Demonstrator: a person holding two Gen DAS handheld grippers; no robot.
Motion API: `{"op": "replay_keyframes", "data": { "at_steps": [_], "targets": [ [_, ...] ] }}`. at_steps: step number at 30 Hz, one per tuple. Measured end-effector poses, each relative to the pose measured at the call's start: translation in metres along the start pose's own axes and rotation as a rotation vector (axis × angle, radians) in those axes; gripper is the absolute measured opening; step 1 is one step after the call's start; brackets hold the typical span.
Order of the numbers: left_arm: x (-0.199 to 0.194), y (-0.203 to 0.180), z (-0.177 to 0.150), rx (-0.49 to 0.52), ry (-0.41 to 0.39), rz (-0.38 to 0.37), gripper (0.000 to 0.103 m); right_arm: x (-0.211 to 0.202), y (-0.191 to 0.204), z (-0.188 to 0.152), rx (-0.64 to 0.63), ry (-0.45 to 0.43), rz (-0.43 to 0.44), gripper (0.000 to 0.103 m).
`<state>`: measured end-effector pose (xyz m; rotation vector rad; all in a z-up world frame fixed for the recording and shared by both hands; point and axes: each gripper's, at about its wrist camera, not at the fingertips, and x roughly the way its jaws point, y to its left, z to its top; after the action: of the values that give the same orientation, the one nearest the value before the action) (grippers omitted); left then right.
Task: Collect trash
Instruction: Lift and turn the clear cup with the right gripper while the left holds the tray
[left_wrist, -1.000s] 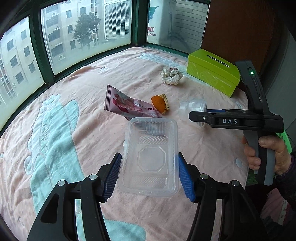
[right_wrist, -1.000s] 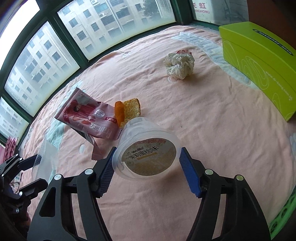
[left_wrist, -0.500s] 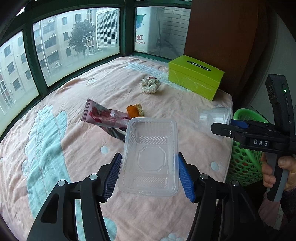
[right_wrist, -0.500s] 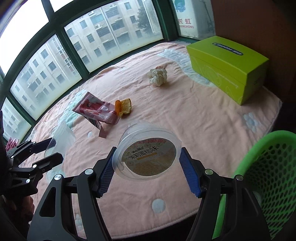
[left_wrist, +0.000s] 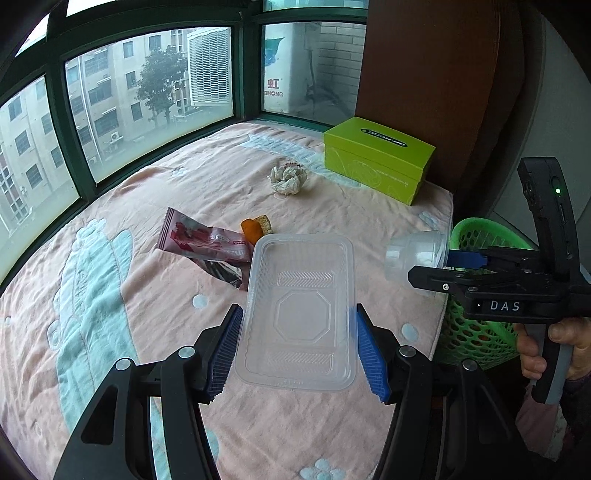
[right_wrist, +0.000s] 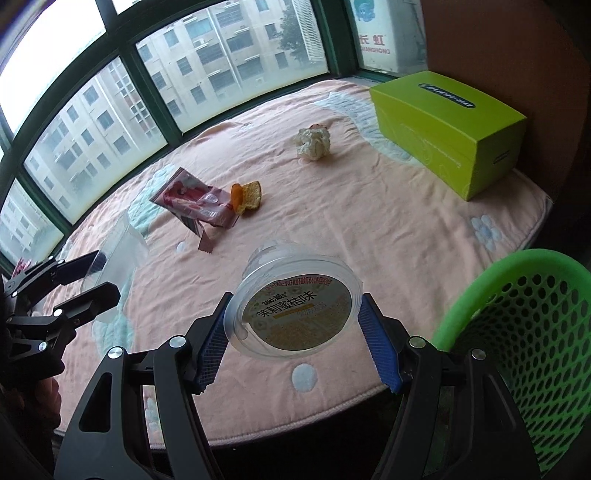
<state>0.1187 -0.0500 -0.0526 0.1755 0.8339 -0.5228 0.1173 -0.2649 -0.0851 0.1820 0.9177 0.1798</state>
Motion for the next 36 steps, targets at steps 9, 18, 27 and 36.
{"op": "replay_keyframes", "data": {
  "at_steps": [9, 18, 27, 36],
  "targets": [
    [0.000, 0.023, -0.014, -0.046, 0.023, 0.028, 0.058, 0.028, 0.030, -0.007, -0.078, 0.051, 0.042, 0.067],
    [0.002, 0.021, -0.019, -0.046, 0.030, 0.019, 0.058, 0.036, 0.028, -0.028, -0.075, 0.074, 0.054, 0.075],
    [0.006, 0.022, -0.021, -0.048, 0.038, 0.014, 0.058, 0.028, 0.026, -0.046, -0.072, 0.077, 0.056, 0.079],
    [0.010, 0.021, -0.024, -0.049, 0.050, 0.016, 0.058, 0.026, 0.025, -0.052, -0.102, 0.071, 0.106, 0.078]
  ]
}}
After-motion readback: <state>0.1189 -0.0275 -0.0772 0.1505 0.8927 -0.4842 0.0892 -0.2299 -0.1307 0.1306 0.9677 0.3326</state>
